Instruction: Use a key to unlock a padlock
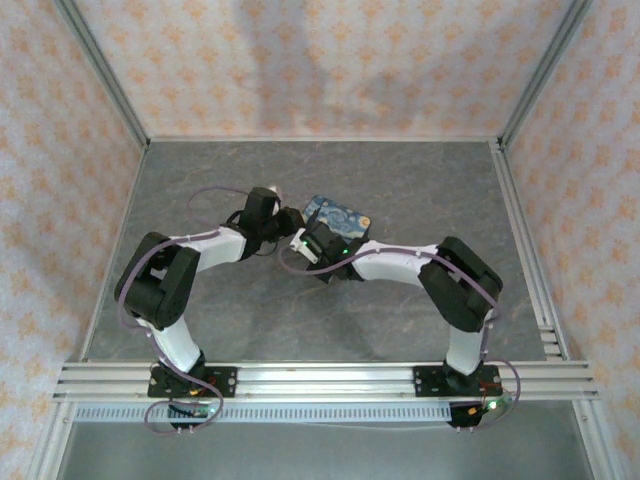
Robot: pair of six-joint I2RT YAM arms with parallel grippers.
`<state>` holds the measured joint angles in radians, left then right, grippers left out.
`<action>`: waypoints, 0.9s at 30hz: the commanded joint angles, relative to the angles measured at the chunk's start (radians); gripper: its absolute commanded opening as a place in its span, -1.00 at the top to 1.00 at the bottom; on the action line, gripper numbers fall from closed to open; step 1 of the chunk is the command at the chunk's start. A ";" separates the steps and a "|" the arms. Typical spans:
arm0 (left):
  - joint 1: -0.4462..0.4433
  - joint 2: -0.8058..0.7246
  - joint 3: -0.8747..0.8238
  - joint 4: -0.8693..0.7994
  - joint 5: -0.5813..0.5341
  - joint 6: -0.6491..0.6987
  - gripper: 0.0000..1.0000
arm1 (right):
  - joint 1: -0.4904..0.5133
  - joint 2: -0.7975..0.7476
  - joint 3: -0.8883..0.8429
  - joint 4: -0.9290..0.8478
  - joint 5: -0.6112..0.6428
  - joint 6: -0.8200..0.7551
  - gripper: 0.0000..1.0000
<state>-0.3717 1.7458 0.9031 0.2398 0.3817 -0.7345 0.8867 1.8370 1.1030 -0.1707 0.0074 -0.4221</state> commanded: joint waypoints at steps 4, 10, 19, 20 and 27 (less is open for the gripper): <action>-0.036 0.086 -0.078 -0.077 0.048 -0.033 1.00 | 0.016 -0.006 -0.035 0.240 -0.038 0.133 1.00; -0.039 0.079 -0.100 -0.056 0.032 -0.043 1.00 | -0.004 0.012 0.029 0.259 -0.128 0.235 1.00; -0.035 0.056 -0.081 -0.100 -0.003 -0.019 1.00 | 0.001 -0.049 -0.142 0.270 -0.070 0.150 1.00; -0.033 0.059 -0.076 -0.102 -0.002 -0.017 1.00 | 0.003 -0.065 -0.164 0.259 -0.051 0.114 1.00; -0.033 0.071 -0.065 -0.090 0.008 -0.028 1.00 | 0.003 -0.131 -0.200 0.207 0.032 -0.114 1.00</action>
<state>-0.3885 1.7584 0.8631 0.3527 0.3908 -0.7429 0.8658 1.7443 0.9115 0.0368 0.0315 -0.4023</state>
